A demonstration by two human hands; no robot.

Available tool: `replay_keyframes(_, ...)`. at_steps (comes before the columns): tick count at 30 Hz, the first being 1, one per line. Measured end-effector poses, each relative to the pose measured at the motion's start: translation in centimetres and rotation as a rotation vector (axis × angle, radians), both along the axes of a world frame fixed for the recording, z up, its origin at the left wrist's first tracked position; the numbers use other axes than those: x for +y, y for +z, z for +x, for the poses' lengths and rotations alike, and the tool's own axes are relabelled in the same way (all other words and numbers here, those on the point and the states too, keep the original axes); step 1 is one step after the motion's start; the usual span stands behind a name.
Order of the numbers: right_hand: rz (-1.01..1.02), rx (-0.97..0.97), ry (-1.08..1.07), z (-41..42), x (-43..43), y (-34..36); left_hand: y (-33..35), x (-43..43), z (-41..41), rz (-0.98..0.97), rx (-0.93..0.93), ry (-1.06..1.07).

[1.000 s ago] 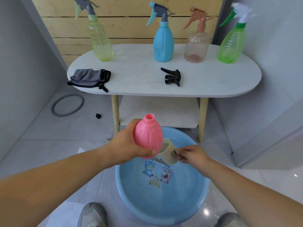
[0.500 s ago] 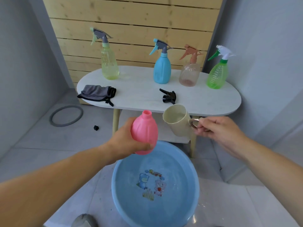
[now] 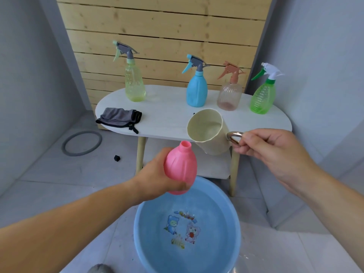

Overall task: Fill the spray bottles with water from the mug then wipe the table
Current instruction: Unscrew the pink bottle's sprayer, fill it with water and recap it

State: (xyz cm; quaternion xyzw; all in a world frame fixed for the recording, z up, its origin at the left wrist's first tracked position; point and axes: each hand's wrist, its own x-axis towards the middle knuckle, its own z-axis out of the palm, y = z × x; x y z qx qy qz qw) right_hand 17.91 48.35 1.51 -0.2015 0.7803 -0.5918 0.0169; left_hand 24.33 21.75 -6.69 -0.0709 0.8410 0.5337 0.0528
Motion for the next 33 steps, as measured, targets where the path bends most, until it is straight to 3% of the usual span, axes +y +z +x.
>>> replay_keyframes(15, 0.148, 0.177, -0.025, 0.5, -1.0, 0.7, -0.2, 0.0, -0.2, 0.004, -0.002, -0.019)
replay_keyframes(33, 0.177, 0.260, -0.031, 0.8, -1.2, 1.1, -0.6, -0.1, -0.1, -0.018, -0.003, -0.025)
